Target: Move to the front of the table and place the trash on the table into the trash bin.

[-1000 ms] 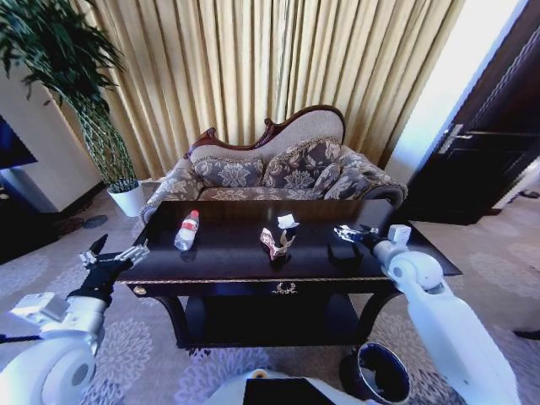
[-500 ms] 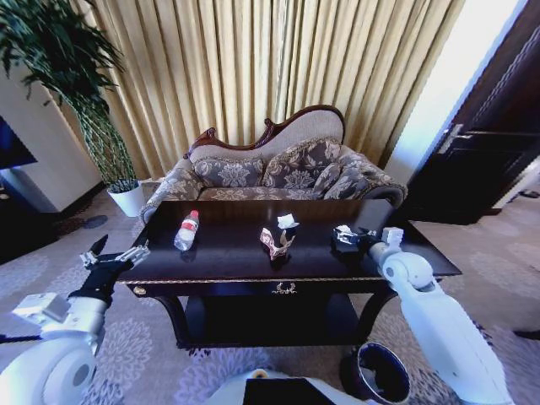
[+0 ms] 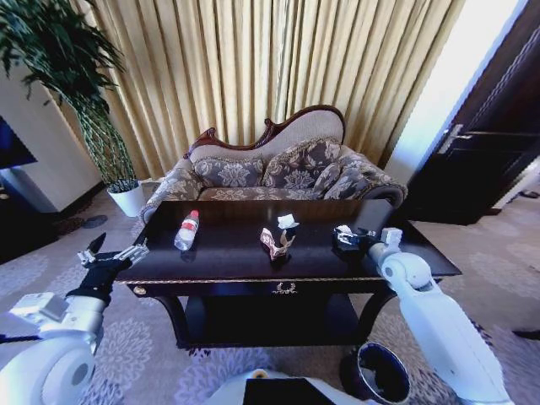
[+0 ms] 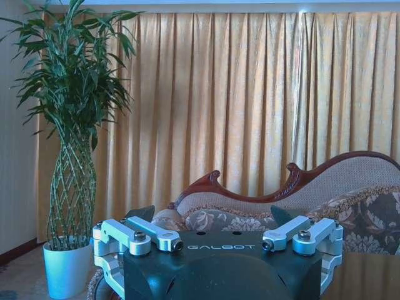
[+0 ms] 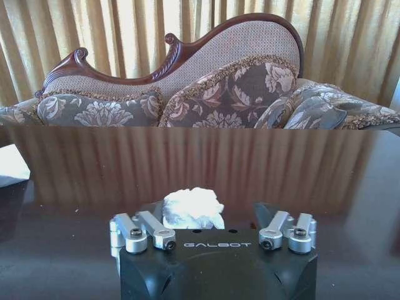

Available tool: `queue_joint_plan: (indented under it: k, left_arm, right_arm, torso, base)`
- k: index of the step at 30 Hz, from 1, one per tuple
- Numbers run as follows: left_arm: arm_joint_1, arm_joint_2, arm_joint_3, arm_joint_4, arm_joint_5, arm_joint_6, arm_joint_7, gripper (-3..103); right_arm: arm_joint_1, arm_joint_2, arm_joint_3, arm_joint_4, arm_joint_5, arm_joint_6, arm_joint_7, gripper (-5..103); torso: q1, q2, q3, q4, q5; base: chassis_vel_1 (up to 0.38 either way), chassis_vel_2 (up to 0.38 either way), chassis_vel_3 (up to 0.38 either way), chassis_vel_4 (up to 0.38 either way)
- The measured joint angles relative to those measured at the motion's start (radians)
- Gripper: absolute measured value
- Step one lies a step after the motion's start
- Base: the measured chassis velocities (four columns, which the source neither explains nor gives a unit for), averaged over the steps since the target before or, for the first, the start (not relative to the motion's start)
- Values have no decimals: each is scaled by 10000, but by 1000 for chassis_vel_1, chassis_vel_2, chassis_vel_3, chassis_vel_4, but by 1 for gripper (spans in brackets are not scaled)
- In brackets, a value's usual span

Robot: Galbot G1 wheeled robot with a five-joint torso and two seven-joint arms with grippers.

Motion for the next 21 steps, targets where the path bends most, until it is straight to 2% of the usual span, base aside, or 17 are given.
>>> queue_joint_plan:
  k: [1, 2, 4, 7, 9, 10, 14, 16, 18, 19, 20, 21]
  left_arm:
    - [0, 0, 0, 0, 0, 0, 0, 100]
    - [1, -2, -1, 0, -1, -8, -3, 100]
    - [-1, 5, -11, 0, -6, -30, -8, 100]
    - [-4, 20, -19, 0, -12, -42, -10, 100]
    - [-19, 58, -37, 0, -22, -61, -15, 100]
    - [-19, 58, -37, 0, -22, -61, -15, 100]
    - [-20, 46, -34, 0, -26, -76, -19, 100]
    - [-19, 41, -34, 0, -26, -77, -19, 100]
    - [-17, 39, -33, 0, -26, -81, -20, 100]
    - [-17, 39, -33, 0, -26, -81, -20, 100]
    - [-15, 41, -34, 0, -26, -85, -21, 100]
    - [-15, 41, -34, 0, -26, -85, -21, 100]
  right_arm:
    - [0, 0, 0, 0, 0, 0, 0, 84]
    - [-15, 1, -1, 0, -3, 13, 1, 73]
    - [-58, 5, 17, 7, -6, 58, 2, 62]
    - [-82, 2, 51, 18, -7, 90, 4, 57]
    - [-128, -18, 136, 40, -9, 146, 7, 46]
    - [-128, -18, 136, 40, -9, 146, 7, 46]
    - [-323, -31, 328, 141, -10, 228, 8, 25]
    - [-364, -31, 351, 155, -12, 240, 8, 25]
    - [-439, -28, 412, 169, -18, 277, 8, 14]
    - [-439, -28, 412, 169, -18, 277, 8, 14]
    - [-461, -23, 440, 178, -21, 287, 8, 4]
    - [-461, -23, 440, 178, -21, 287, 8, 4]
  torso:
    - [0, 0, 0, 0, 0]
    - [0, 0, 0, 0, 0]
    - [0, 0, 0, 0, 0]
    - [0, 0, 0, 0, 0]
    - [0, 0, 0, 0, 0]
    - [0, 0, 0, 0, 0]
    - [0, 0, 0, 0, -1]
    - [0, 0, 0, 0, 0]
    - [0, 0, 0, 0, 0]
    - [0, 0, 0, 0, 0]
    - [0, 0, 0, 0, 0]
    - [0, 0, 0, 0, 0]
  base:
    - [0, 0, 0, 0]
    - [0, 0, 0, 0]
    - [0, 0, 0, 0]
    - [0, 0, 0, 0]
    - [0, 0, 0, 0]
    - [0, 0, 0, 0]
    - [0, 0, 0, 0]
    - [0, 0, 0, 0]
    - [0, 0, 0, 0]
    - [0, 0, 0, 0]
    - [0, 0, 0, 0]
    - [0, 0, 0, 0]
